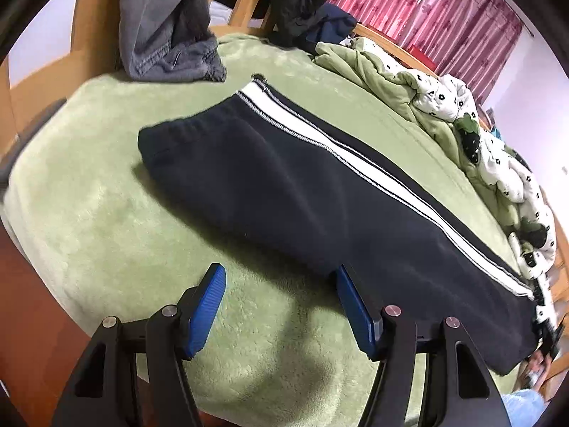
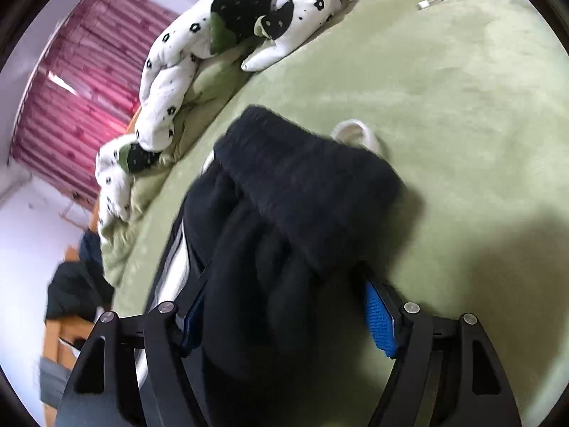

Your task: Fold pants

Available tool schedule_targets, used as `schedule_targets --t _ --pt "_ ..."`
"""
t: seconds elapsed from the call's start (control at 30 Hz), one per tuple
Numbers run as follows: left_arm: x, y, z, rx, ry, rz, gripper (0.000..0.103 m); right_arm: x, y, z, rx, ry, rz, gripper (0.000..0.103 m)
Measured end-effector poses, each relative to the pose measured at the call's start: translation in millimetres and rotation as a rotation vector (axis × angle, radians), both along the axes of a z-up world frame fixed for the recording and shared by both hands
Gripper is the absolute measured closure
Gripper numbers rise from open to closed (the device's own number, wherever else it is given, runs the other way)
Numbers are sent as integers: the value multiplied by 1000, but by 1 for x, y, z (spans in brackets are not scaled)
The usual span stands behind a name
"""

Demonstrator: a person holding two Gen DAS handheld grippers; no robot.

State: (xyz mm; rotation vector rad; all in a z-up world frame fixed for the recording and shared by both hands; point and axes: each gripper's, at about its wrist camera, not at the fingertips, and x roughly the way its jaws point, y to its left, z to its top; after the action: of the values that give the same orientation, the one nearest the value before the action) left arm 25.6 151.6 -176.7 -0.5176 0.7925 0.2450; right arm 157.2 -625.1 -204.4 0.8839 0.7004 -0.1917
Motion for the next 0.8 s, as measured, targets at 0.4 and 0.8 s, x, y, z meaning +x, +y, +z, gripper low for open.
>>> schedule_targets --t 0.4,0.8 --pt "-7 39 -7 -82 12 100 41 4 -7 13 -237 76 124 46" --pt "45 83 -25 -159 -64 141 90 -77 36 39 -381 172 95 40"
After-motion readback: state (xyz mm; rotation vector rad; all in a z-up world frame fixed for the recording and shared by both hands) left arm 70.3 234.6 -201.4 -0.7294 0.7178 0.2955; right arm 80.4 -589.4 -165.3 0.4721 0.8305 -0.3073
